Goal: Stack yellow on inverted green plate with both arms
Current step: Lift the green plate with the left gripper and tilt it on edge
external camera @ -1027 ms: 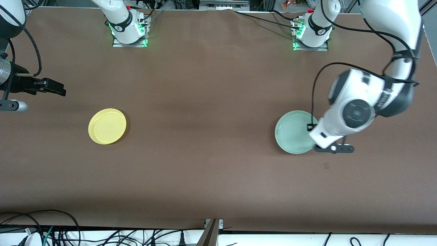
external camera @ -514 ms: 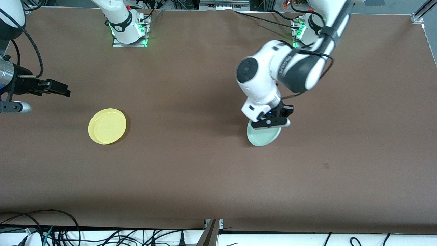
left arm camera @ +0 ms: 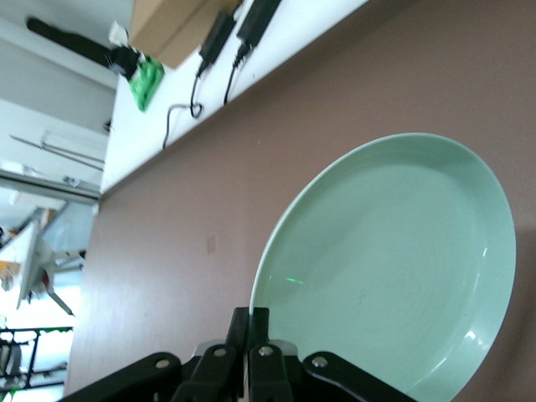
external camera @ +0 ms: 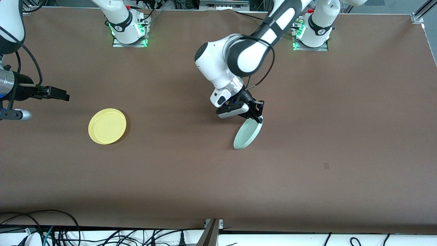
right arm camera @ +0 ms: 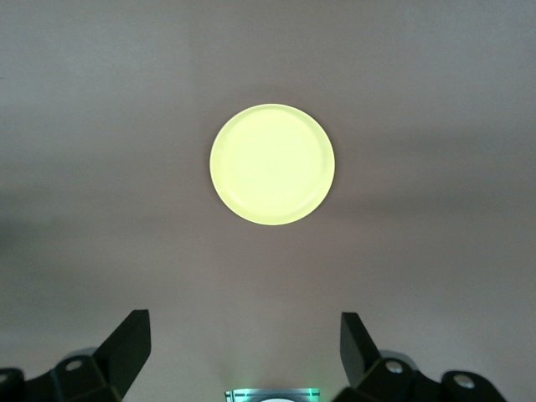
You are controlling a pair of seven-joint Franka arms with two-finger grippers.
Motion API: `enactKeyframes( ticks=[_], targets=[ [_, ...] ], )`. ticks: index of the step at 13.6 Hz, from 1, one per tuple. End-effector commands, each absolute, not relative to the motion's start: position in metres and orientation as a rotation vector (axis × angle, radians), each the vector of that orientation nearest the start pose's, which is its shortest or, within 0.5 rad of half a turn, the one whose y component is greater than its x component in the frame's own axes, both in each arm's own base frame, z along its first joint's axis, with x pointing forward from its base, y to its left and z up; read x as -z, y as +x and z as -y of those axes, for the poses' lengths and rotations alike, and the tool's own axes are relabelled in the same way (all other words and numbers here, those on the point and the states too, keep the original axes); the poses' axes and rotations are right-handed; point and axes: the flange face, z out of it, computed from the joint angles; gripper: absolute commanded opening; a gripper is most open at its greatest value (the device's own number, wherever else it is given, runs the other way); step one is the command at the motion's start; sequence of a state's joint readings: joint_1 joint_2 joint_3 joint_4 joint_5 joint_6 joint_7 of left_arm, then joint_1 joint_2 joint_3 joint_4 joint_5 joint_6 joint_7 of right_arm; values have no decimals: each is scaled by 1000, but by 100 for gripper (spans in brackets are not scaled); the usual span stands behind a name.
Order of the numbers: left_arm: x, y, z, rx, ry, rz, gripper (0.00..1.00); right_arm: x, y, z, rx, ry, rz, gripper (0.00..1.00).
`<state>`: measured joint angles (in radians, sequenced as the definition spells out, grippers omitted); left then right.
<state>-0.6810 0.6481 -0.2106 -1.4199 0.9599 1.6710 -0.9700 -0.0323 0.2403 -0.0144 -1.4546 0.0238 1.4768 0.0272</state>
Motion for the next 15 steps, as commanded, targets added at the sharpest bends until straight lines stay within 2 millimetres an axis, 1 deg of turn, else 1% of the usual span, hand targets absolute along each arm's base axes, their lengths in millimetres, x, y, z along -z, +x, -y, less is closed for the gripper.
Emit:
enactKeyframes(
  ticks=[1, 2, 4, 5, 6, 7, 8, 9, 11, 12, 13, 14, 15],
  targets=[
    [-331, 531, 474, 583, -2288, -216, 0, -519, 616, 30, -370, -3100, -117, 100],
    [-330, 525, 486, 631, -2254, -243, 0, -509, 620, 30, -380, -3100, -117, 100],
    [-324, 508, 511, 801, -2103, -322, 0, -485, 629, 32, -394, -3098, -120, 100],
    [-311, 499, 519, 814, -2083, -329, 0, -471, 633, 33, -408, -3097, -118, 100],
    [-297, 487, 530, 837, -2058, -340, 0, -464, 636, 34, -398, -3105, -118, 100],
    [-289, 474, 540, 864, -2014, -364, 0, -454, 640, 35, -387, -3116, -109, 100],
    [-273, 458, 549, 862, -1964, -382, 0, -445, 641, 35, -384, -3114, -64, 100],
    [-259, 448, 551, 861, -1919, -362, 0, -435, 641, 38, -374, -3111, -14, 100],
    [-238, 427, 563, 907, -1862, -366, 0, -403, 642, 55, -363, -3107, -15, 100],
    [-230, 417, 569, 926, -1829, -386, 0, -385, 642, 59, -354, -3107, -8, 100],
    [-225, 407, 575, 940, -1812, -406, 0, -372, 641, 59, -328, -3110, 6, 100],
    [-216, 397, 580, 944, -1803, -425, 0, -359, 639, 58, -304, -3114, 6, 100],
    [-214, 389, 585, 953, -1801, -437, 0, -347, 636, 59, -287, -3116, 11, 100]
  ],
)
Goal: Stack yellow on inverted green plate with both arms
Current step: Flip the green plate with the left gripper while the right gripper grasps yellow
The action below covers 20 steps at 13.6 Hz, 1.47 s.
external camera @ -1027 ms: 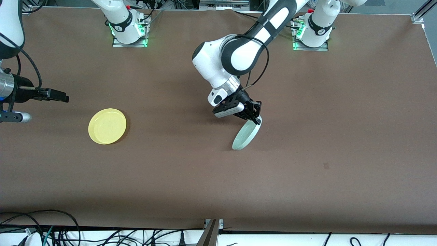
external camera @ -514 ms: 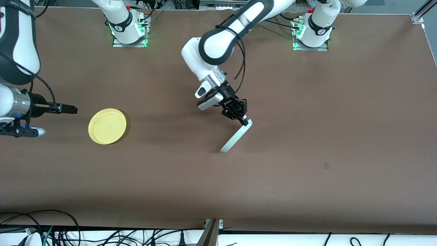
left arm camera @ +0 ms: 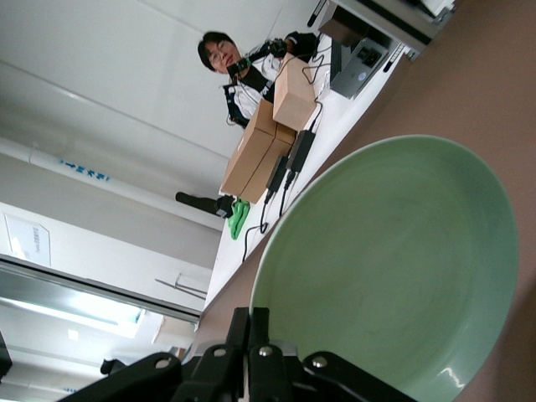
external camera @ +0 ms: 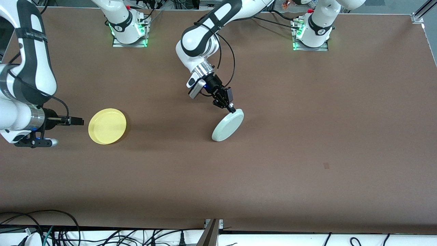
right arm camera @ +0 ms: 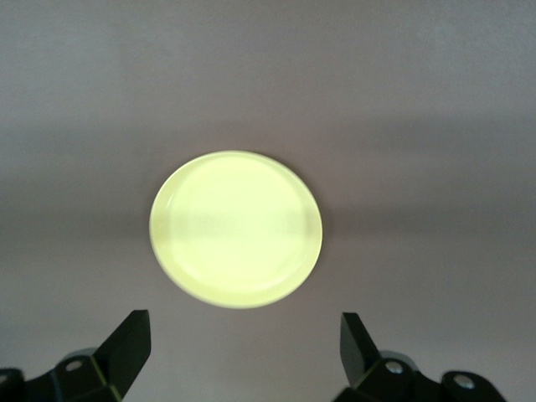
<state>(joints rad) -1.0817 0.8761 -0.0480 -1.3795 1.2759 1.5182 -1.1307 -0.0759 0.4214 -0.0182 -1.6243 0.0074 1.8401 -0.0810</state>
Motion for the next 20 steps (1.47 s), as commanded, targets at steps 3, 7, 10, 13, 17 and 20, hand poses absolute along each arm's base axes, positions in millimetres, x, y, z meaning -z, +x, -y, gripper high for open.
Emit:
enactKeyframes(
  ticks=[3, 7, 10, 13, 17, 20],
  targets=[
    [-202, 376, 592, 959, -1794, -463, 0, -317, 624, 69, -286, -3111, 2, 100],
    [-194, 363, 598, 965, -1783, -495, 0, -281, 610, 105, -234, -3098, 5, 100],
    [-186, 343, 606, 973, -1771, -528, 1, -254, 609, 124, -215, -3056, -12, 100],
    [-184, 324, 612, 981, -1745, -545, 37, -227, 603, 136, -213, -3041, -17, 100],
    [-180, 297, 624, 1005, -1742, -577, 100, -211, 591, 132, -203, -3031, -35, 100],
    [-178, 284, 629, 973, -1812, -564, 100, -201, 583, 130, -199, -3004, -51, 100]
  ],
)
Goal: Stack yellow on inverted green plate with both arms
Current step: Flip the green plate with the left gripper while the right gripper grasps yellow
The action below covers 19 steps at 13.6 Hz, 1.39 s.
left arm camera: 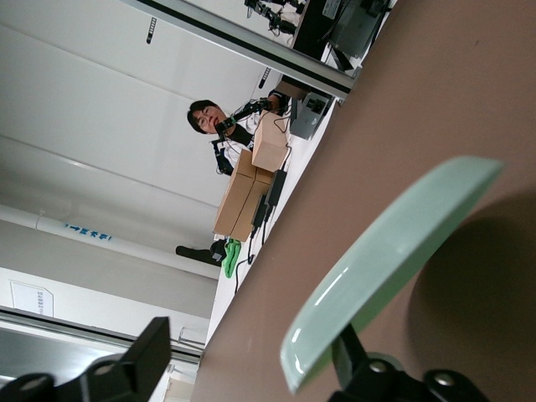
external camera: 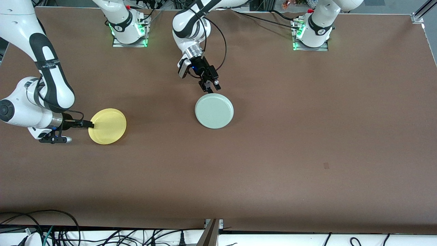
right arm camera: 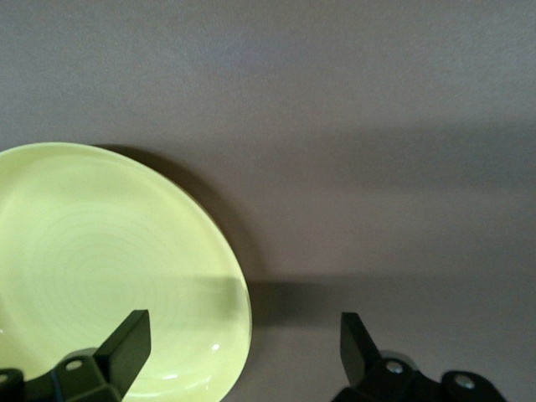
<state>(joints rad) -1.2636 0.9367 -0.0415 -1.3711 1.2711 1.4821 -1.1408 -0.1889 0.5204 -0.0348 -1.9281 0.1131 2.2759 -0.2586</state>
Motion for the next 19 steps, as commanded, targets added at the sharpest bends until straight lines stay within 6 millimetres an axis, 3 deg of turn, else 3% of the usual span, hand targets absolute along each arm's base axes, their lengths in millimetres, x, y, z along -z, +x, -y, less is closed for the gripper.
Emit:
enactKeyframes(
  ticks=[1, 5, 7, 9, 10, 12, 15, 16, 19],
  targets=[
    [-177, 277, 630, 955, -1876, -521, 100, -200, 583, 130, -190, -2993, -47, 100],
    [-165, 252, 644, 932, -2190, -299, 100, -187, 576, 130, -193, -2977, -80, 100],
    [-173, 244, 664, 842, -2447, -123, 100, -186, 576, 129, -190, -2977, -69, 100],
    [-183, 245, 675, 757, -2586, -7, 100, -187, 576, 130, -188, -2978, -71, 100],
    [-186, 258, 673, 745, -2611, 20, 100, -186, 577, 130, -188, -2978, -71, 100],
    [-212, 302, 666, 613, -2740, 166, 100, -187, 576, 131, -180, -2962, -103, 98],
    [-242, 374, 643, 422, -2890, 333, 100, -186, 576, 130, -180, -2956, -111, 72],
    [-261, 401, 628, 318, -2931, 379, 100, -186, 576, 130, -180, -2956, -111, 59],
    [-323, 469, 580, 200, -3024, 419, 100, -186, 577, 130, -178, -2955, -88, 33]
  ],
)
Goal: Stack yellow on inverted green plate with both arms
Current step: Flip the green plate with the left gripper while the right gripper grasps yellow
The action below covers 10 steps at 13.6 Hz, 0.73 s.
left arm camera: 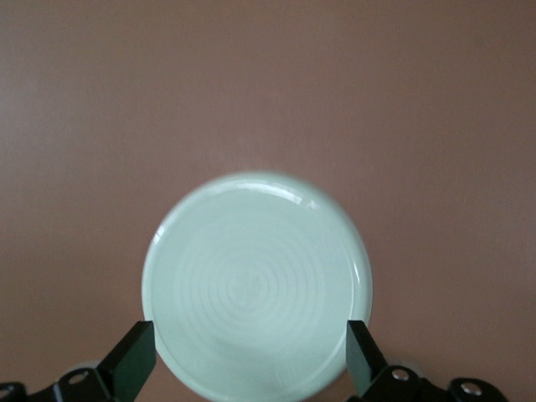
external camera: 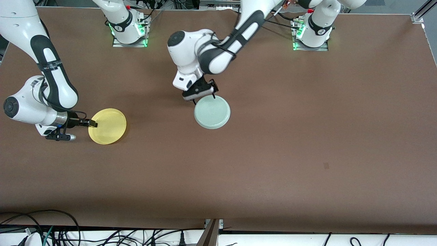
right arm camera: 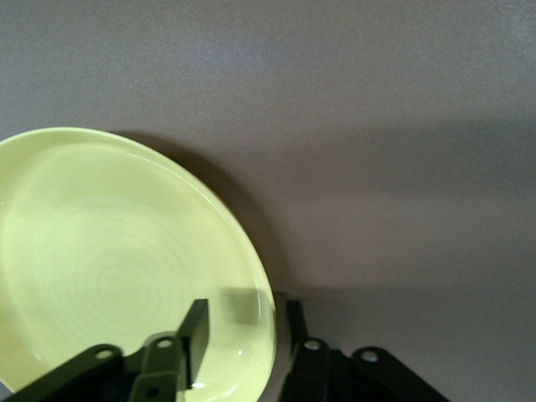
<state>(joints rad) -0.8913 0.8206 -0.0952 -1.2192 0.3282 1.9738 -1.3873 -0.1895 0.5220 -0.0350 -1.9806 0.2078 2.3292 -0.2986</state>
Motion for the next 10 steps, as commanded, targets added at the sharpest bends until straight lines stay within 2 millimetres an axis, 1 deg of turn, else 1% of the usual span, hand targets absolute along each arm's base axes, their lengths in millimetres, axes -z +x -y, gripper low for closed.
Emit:
enactKeyframes(
  ticks=[1, 2, 3, 4, 6, 7, 8, 10],
  targets=[
    [-342, 488, 564, 167, -3056, 408, 100, -184, 577, 129, -179, -2954, -52, 22],
    [-359, 500, 550, 149, -3077, 383, 100, -184, 577, 130, -178, -2954, -43, 12],
    [-374, 513, 531, 117, -3075, 384, 100, -184, 578, 130, -175, -2954, -41, 6],
    [-386, 530, 507, 68, -3070, 386, 100, -186, 580, 129, -171, -2954, -40, 0],
    [-426, 556, 462, 3, -3113, 354, 100, -193, 586, 127, -154, -2953, -34, 0],
    [-444, 570, 435, -7, -3119, 335, 100, -200, 591, 124, -136, -2952, -31, 0],
    [-459, 583, 407, -10, -3118, 335, 100, -205, 596, 115, -128, -2936, -19, 0],
    [-481, 602, 359, -46, -3134, 335, 100, -220, 608, 100, -140, -2876, -27, 0]
  ],
)
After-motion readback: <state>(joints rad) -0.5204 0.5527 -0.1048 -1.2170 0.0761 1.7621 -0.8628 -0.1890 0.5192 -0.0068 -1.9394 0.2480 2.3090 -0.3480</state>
